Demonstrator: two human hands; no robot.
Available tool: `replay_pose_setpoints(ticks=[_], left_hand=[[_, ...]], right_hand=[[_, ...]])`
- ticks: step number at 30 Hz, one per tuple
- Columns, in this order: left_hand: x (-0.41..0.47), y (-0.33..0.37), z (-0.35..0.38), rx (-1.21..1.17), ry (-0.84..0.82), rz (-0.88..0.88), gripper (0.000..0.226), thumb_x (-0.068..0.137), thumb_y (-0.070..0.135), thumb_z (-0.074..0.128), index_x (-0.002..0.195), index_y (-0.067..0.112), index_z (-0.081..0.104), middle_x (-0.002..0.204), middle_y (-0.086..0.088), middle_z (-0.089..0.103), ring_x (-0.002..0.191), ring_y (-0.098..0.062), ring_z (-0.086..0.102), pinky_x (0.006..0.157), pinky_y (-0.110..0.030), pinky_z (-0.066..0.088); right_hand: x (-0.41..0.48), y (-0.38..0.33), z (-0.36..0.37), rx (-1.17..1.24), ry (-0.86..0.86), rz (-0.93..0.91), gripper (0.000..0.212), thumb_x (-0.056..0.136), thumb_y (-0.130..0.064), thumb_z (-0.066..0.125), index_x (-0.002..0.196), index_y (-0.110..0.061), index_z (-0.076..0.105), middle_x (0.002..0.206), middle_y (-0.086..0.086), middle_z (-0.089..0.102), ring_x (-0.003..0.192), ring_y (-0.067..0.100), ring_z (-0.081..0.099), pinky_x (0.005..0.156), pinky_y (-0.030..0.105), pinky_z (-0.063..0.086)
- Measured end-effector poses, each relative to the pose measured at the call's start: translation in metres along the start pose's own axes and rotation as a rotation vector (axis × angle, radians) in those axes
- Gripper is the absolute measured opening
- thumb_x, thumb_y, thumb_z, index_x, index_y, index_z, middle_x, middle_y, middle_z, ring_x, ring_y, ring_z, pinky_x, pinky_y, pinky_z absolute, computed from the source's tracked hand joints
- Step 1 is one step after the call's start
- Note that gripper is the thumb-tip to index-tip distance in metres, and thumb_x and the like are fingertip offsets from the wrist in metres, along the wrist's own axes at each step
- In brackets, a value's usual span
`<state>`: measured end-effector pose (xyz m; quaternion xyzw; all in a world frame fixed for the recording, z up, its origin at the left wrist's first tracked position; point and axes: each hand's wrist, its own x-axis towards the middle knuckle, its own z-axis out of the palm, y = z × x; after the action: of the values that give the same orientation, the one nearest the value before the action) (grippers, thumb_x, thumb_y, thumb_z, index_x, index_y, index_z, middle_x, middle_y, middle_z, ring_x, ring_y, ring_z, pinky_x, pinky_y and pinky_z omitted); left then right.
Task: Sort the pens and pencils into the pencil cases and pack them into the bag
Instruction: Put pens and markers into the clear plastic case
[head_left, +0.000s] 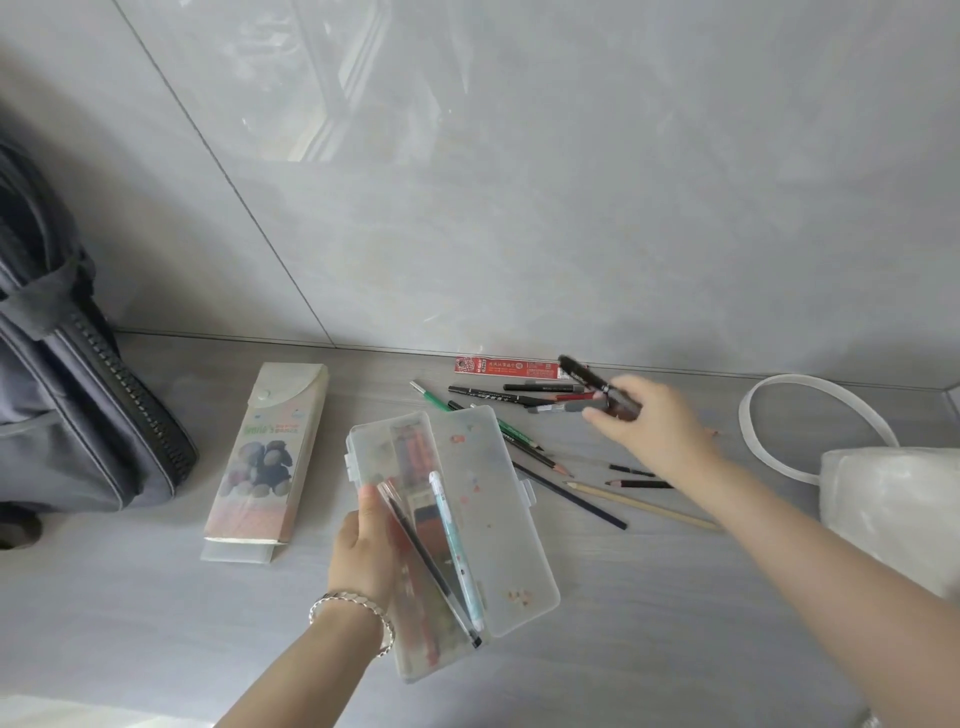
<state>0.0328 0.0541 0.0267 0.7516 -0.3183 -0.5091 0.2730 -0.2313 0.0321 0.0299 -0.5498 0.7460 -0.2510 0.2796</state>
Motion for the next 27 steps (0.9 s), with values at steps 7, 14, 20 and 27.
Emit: replay_pose_setpoints(ticks=[7,14,20,27], left_hand=[[-0.007,0.002,0.008,0.015,-0.041,-0.002,0.045,0.095,0.049,0.024,0.099,0.013,0.05,0.097,-0.007,0.055,0.082,-0.022,0.051,0.079,-0.028,0.031],[-0.01,-0.002,0.021,0.035,-0.116,-0.011,0.064,0.091,0.057,0.025,0.124,0.011,0.055,0.121,-0.013,0.06,0.111,-0.03,0.056,0.099,-0.039,0.041],[-0.016,0.007,0.027,0.055,-0.161,-0.007,0.052,0.087,0.053,0.046,0.104,0.006,0.06,0.099,-0.014,0.067,0.095,-0.03,0.063,0.092,-0.044,0.049],[-0.021,0.009,0.034,0.074,-0.157,0.041,0.039,0.082,0.045,0.061,0.088,0.007,0.054,0.081,-0.008,0.057,0.069,-0.02,0.054,0.063,-0.028,0.043]], right_hand=[[-0.047,-0.093,-0.026,0.629,-0.071,-0.04,0.008,0.079,-0.012,0.069,0.079,-0.005,0.064,0.051,-0.007,0.06,0.047,-0.001,0.051,0.047,0.006,0.038],[-0.08,-0.101,0.044,0.373,-0.273,0.018,0.018,0.075,-0.025,0.073,0.075,-0.013,0.059,0.064,-0.002,0.065,0.06,0.012,0.062,0.064,0.028,0.051],[-0.091,-0.087,0.06,0.244,-0.038,-0.033,0.035,0.088,-0.03,0.059,0.121,-0.019,0.054,0.113,-0.006,0.055,0.097,0.001,0.047,0.081,0.005,0.033],[-0.096,-0.072,0.049,0.371,-0.071,0.163,0.032,0.093,-0.027,0.049,0.123,-0.019,0.057,0.111,-0.003,0.063,0.099,0.008,0.057,0.087,0.02,0.042]])
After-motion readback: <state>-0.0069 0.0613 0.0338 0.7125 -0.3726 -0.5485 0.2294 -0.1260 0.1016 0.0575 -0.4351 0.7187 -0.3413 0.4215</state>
